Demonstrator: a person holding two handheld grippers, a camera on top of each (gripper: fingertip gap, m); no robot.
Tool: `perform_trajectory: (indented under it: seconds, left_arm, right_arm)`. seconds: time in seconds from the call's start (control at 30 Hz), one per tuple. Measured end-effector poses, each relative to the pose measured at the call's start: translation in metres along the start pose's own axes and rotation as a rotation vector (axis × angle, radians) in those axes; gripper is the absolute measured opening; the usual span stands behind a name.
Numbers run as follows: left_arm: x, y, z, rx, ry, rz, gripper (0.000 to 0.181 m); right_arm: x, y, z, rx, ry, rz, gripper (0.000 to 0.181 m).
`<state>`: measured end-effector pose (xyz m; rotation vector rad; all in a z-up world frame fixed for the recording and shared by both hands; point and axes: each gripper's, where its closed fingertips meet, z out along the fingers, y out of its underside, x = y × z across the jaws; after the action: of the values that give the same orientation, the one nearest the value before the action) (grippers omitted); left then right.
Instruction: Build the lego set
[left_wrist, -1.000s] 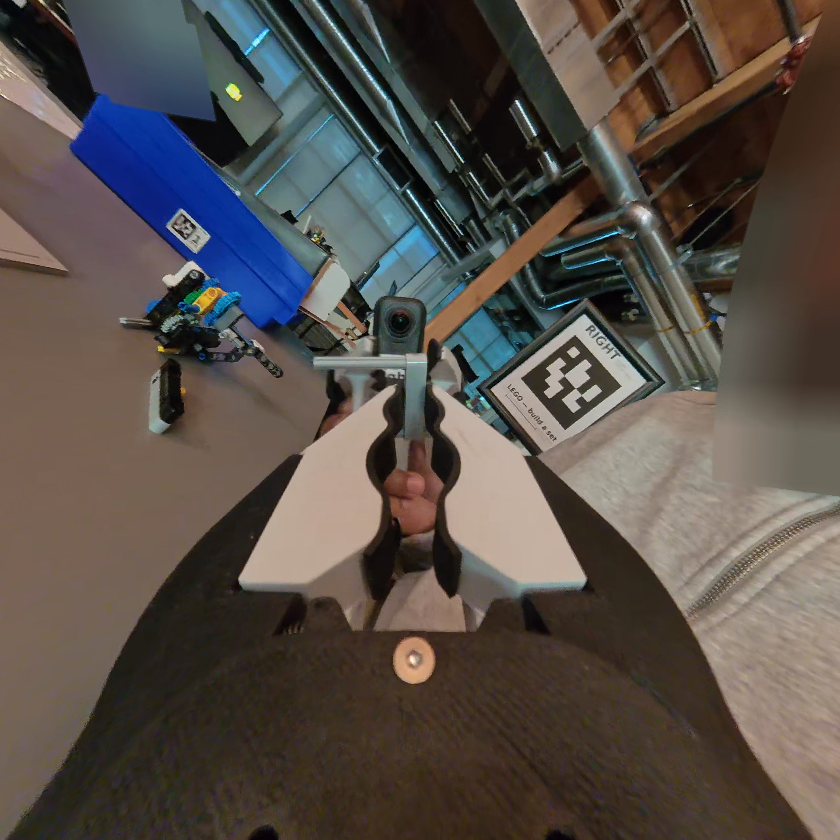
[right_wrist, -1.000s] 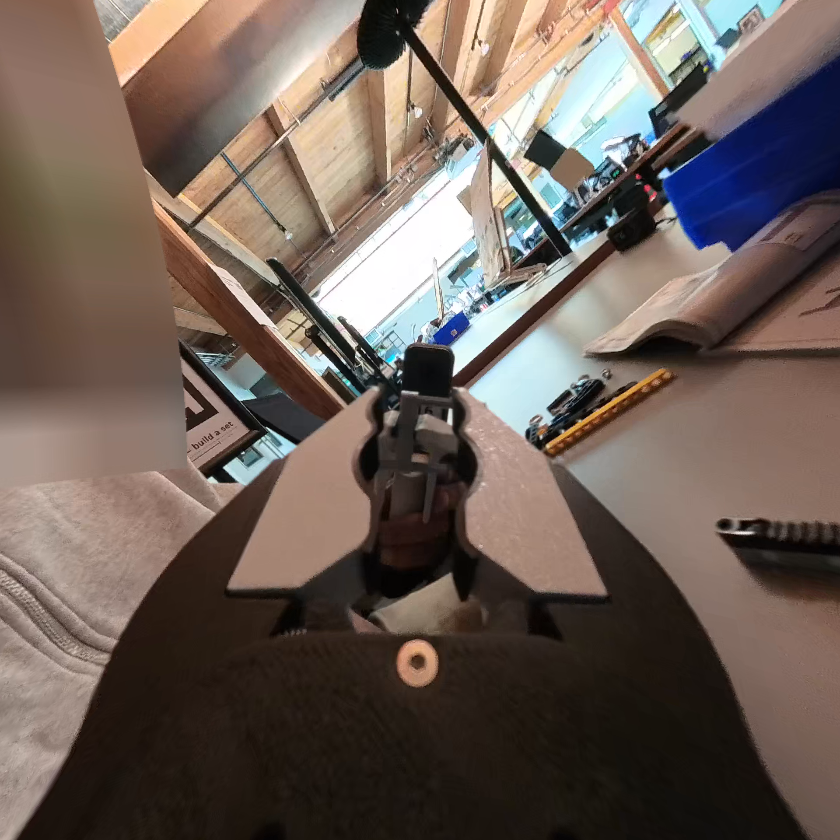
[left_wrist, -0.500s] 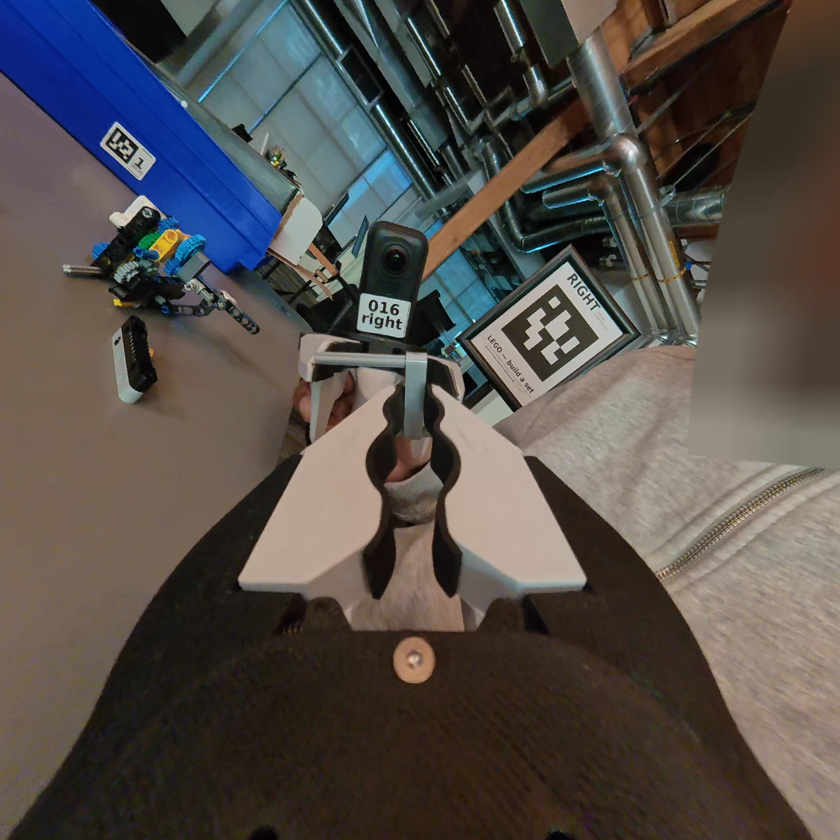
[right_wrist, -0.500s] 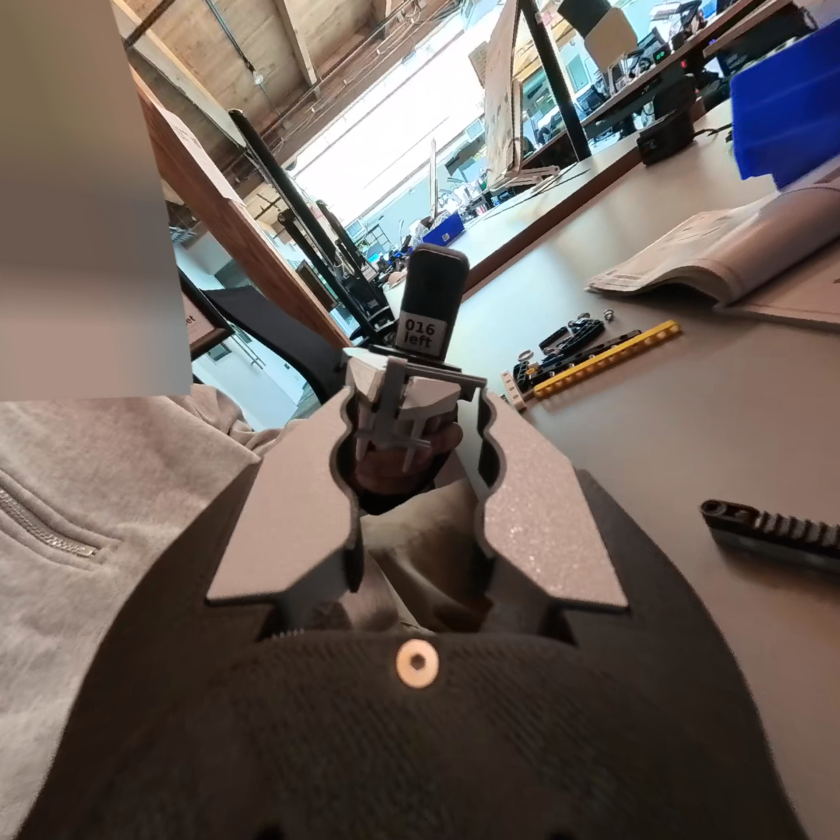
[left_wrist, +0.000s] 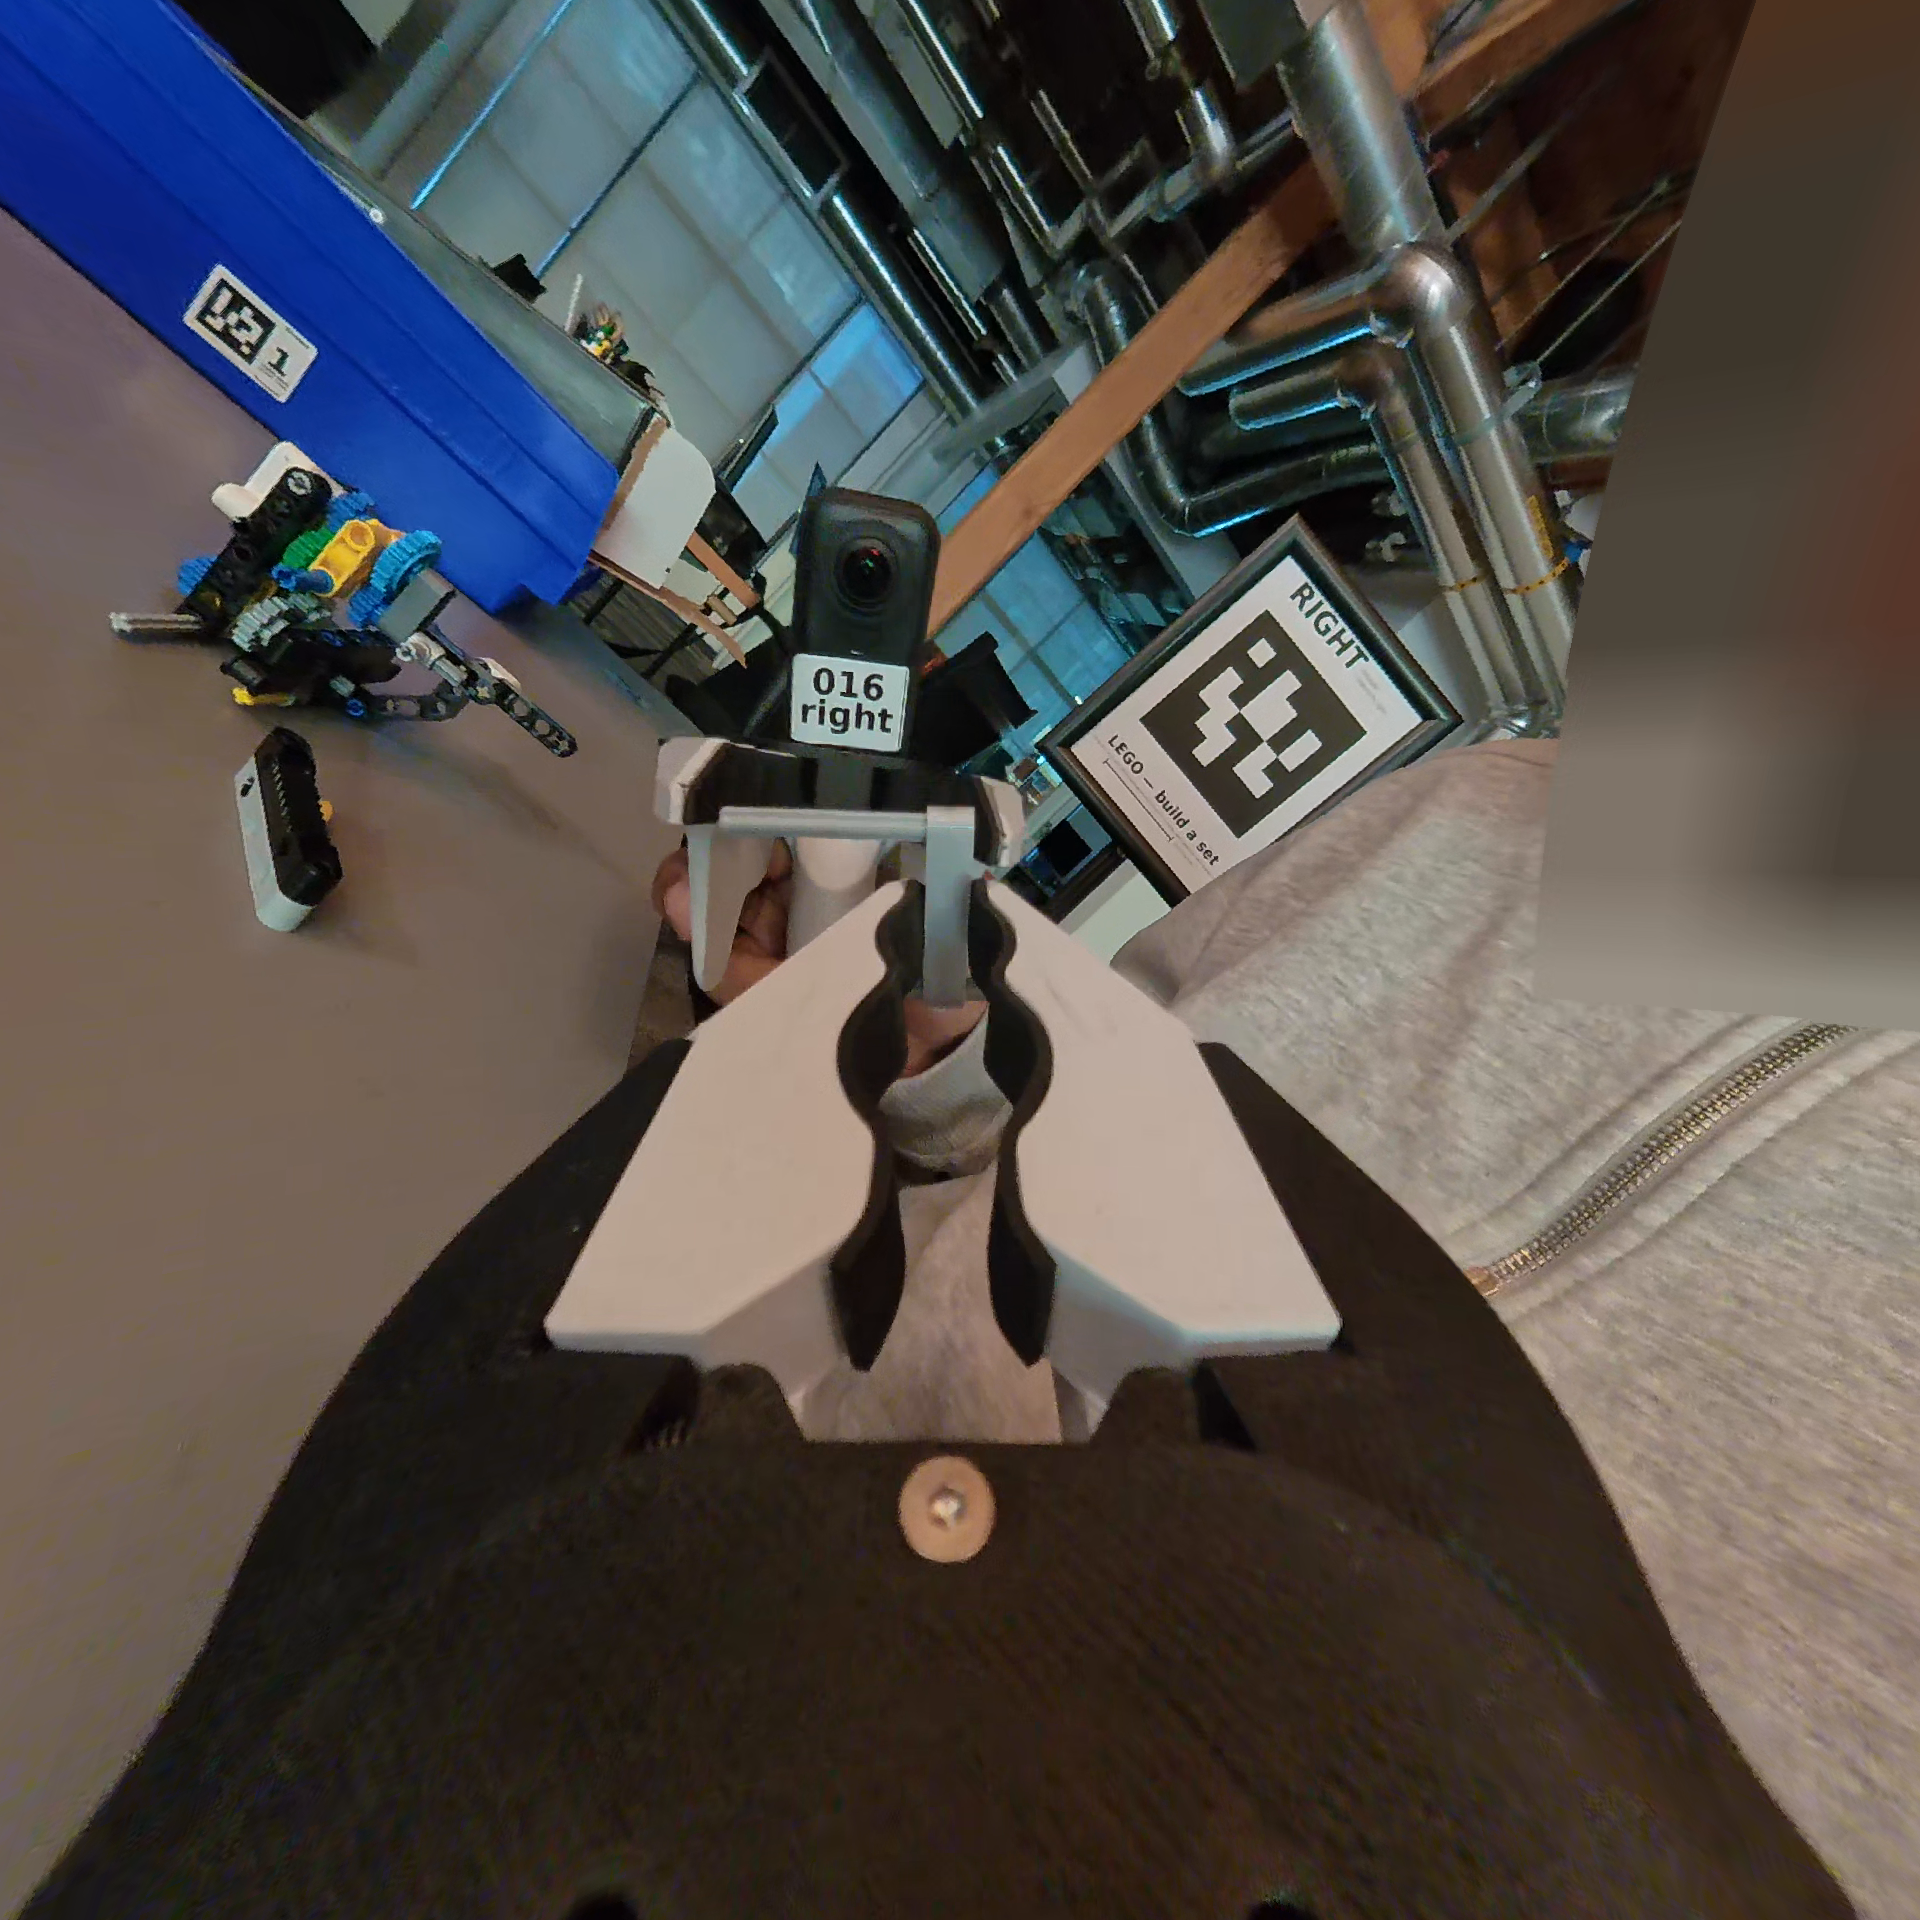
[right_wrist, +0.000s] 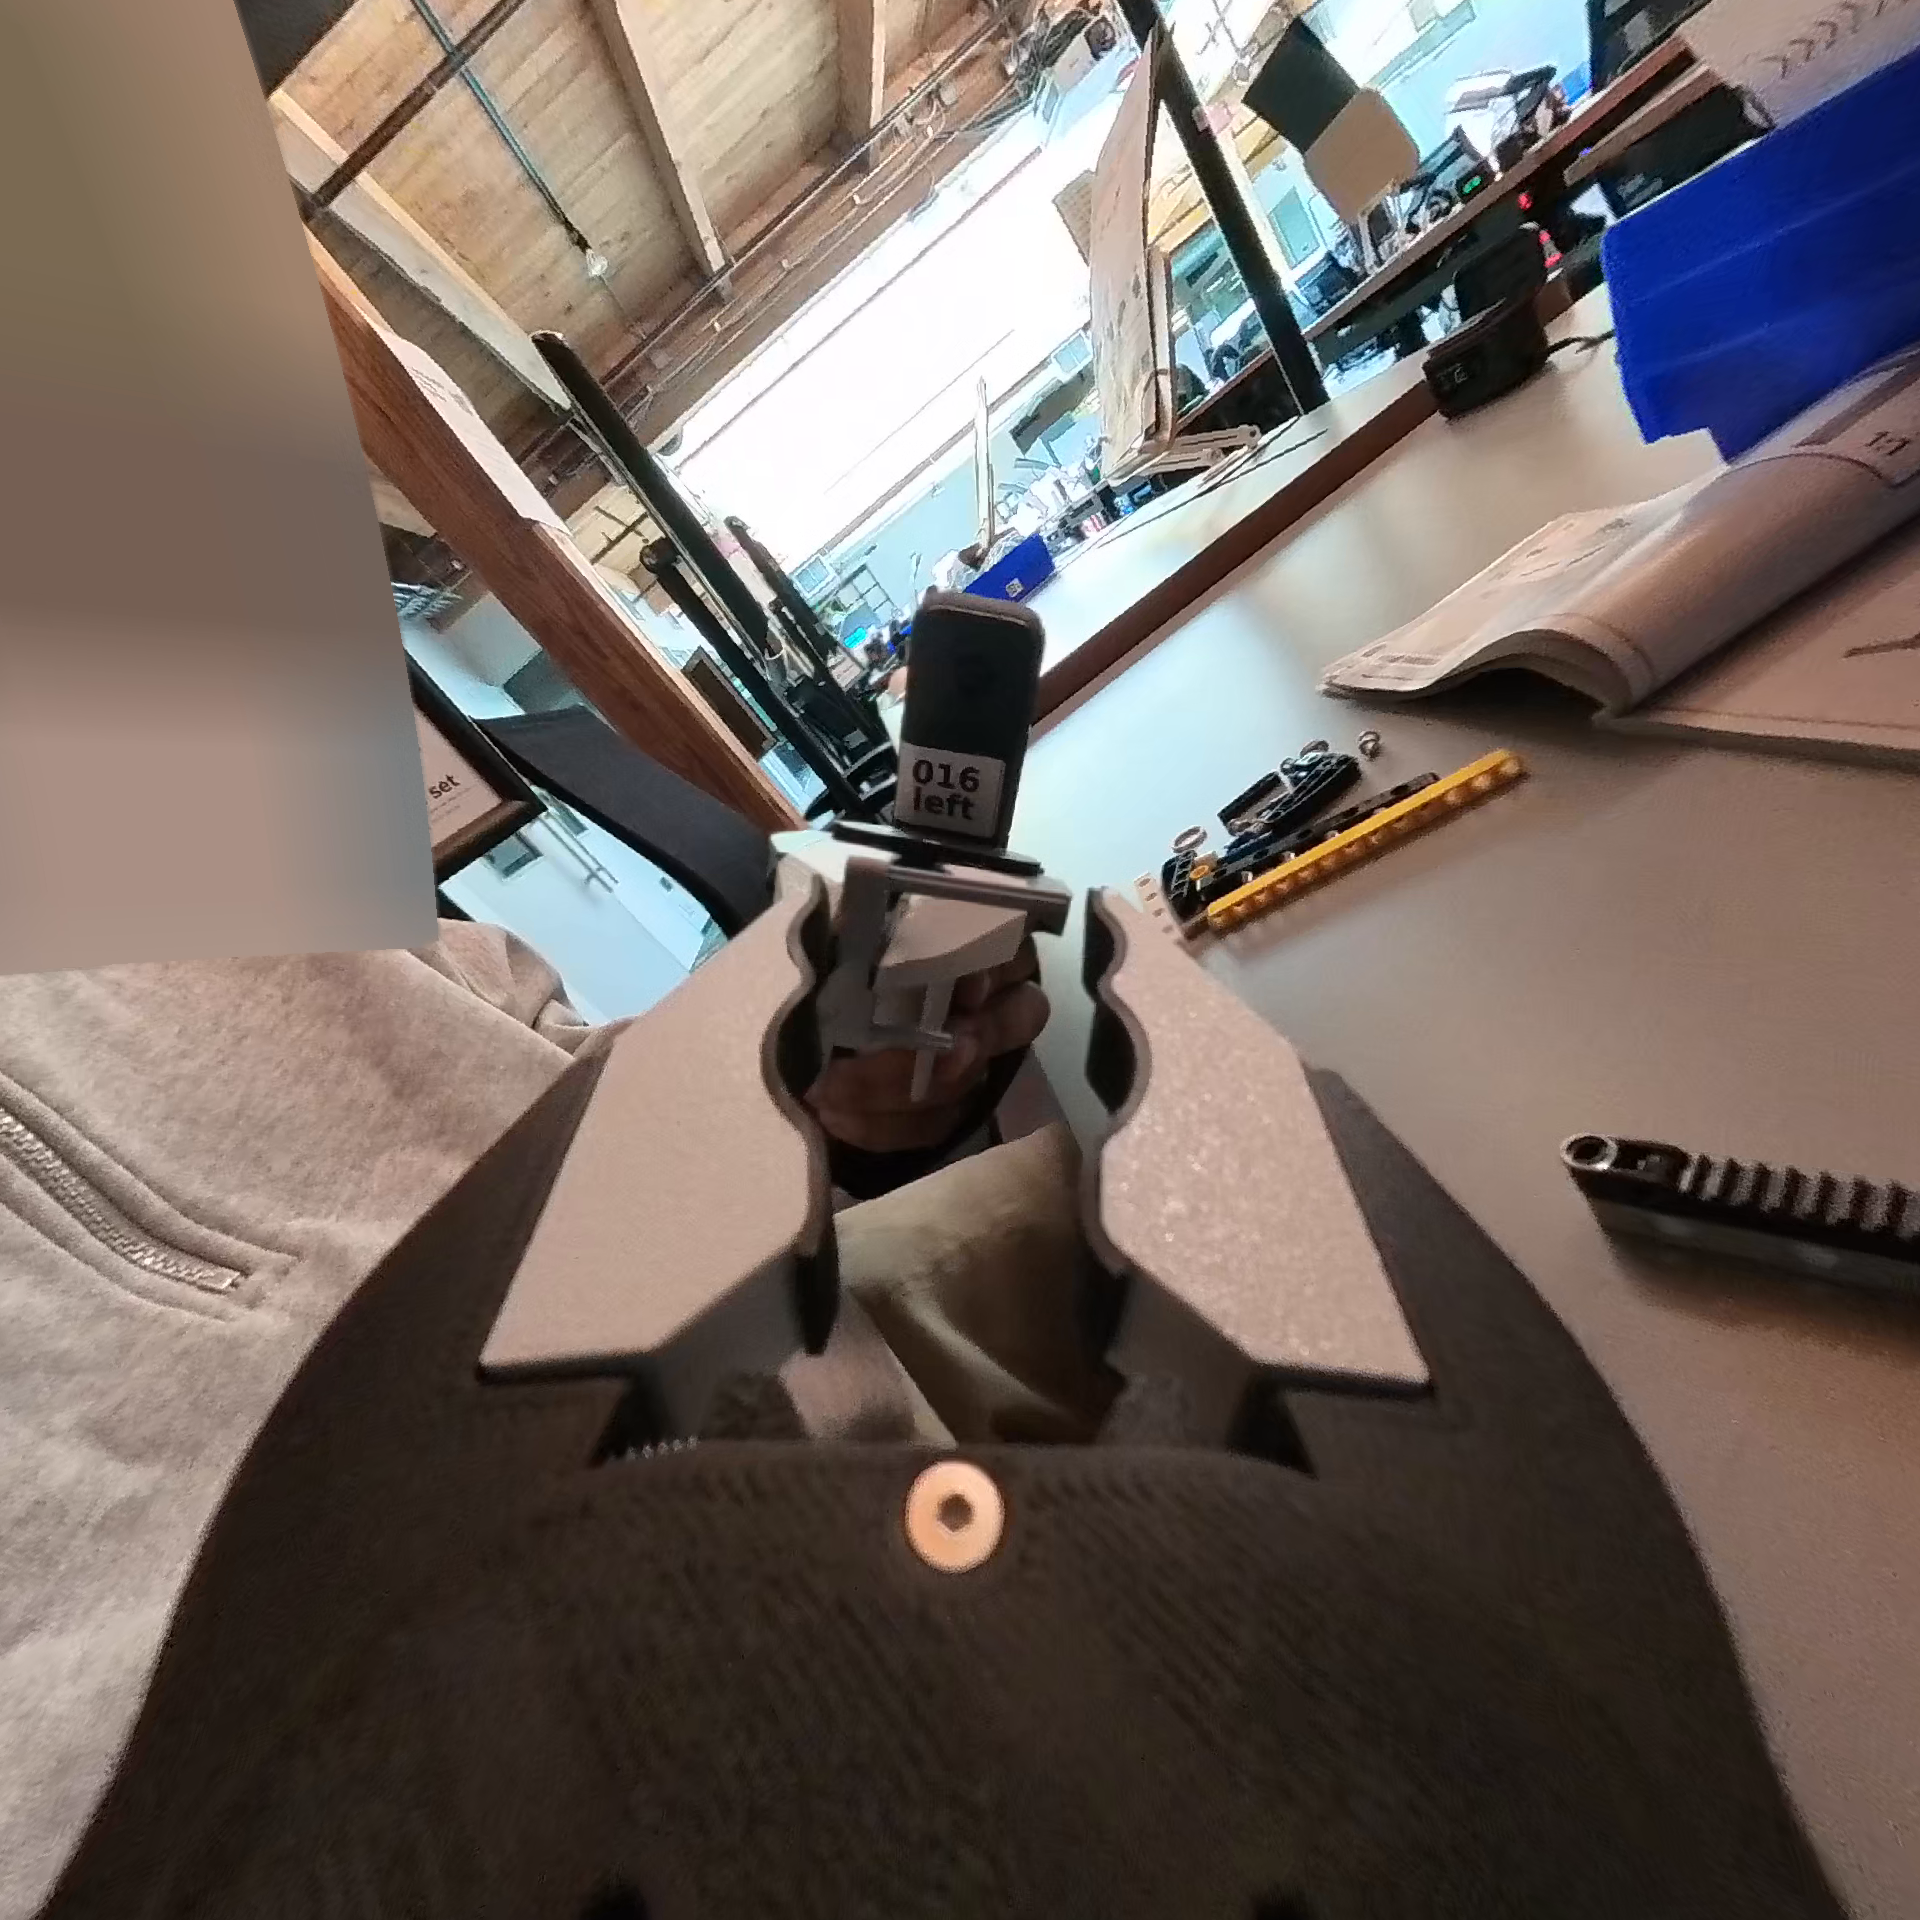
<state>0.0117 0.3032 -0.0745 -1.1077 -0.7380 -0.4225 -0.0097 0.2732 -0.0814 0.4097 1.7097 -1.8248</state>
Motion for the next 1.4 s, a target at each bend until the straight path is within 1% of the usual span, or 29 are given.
perform_trajectory:
  seconds: [0.07,0.2,0.87,1.33,1.37,1.4]
  left_arm:
    - [0.001,0.002,0.001,-0.013,-0.002,0.012,0.005]
    - [0.001,0.003,0.001,-0.022,-0.004,0.018,0.005]
    - [0.000,0.004,0.002,-0.029,-0.024,0.022,0.005]
    - [0.000,0.004,0.003,-0.021,-0.007,-0.001,0.005]
    - [-0.001,0.005,0.003,-0.023,-0.012,-0.003,0.005]
    - [-0.011,0.007,0.002,-0.035,-0.070,-0.005,0.006]
  right_arm:
    - [-0.002,0.003,0.002,-0.016,-0.010,-0.002,0.044]
    - [-0.003,0.004,0.002,-0.023,-0.009,-0.008,0.042]
    - [-0.003,0.006,0.001,-0.077,-0.008,0.024,0.041]
    - [-0.005,0.007,0.001,-0.087,-0.015,0.034,0.040]
    - [-0.006,0.007,0.001,-0.088,-0.019,0.032,0.022]
    - [-0.011,0.004,0.001,-0.064,-0.034,0.026,0.004]
